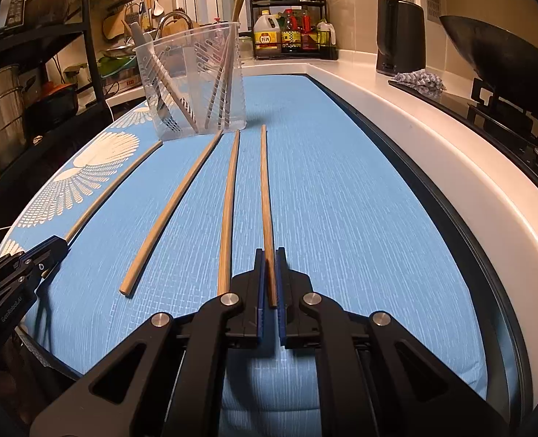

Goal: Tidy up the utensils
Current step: 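Grasp a wooden chopstick with the left tool while the right tool grasps another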

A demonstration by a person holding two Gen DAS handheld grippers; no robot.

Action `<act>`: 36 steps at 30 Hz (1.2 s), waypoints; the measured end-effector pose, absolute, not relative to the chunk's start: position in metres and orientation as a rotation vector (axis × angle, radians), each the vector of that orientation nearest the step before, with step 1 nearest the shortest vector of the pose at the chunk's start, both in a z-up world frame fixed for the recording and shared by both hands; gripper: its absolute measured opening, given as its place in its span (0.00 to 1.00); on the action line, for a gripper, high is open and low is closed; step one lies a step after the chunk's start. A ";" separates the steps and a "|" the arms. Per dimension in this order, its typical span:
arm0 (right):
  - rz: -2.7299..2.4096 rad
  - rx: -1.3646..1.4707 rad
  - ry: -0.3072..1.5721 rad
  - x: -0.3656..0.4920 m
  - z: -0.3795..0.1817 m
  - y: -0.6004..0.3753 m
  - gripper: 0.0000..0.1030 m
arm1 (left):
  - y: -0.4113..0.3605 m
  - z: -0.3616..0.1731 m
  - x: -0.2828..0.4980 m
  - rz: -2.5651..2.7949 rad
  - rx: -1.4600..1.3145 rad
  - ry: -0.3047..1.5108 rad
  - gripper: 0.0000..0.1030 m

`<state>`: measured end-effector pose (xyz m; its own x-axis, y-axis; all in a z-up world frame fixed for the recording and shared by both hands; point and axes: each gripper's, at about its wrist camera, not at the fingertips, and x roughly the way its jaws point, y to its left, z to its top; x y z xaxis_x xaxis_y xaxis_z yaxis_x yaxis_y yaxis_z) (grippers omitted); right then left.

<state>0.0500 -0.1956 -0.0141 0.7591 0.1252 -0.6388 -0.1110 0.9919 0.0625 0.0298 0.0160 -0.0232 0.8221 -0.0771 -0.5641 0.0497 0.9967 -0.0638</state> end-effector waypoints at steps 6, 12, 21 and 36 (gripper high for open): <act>0.133 0.025 0.693 0.050 -0.014 -0.196 0.06 | 0.017 -0.023 0.029 -0.066 -0.046 0.600 0.06; 0.134 0.025 0.694 0.050 -0.015 -0.196 0.06 | 0.018 -0.022 0.028 -0.061 -0.055 0.603 0.06; 0.139 0.024 0.694 0.051 -0.015 -0.196 0.05 | 0.012 -0.021 0.030 -0.036 -0.038 0.607 0.06; 0.139 0.030 0.689 0.048 -0.007 -0.198 0.05 | 0.013 -0.018 0.029 -0.046 -0.057 0.618 0.05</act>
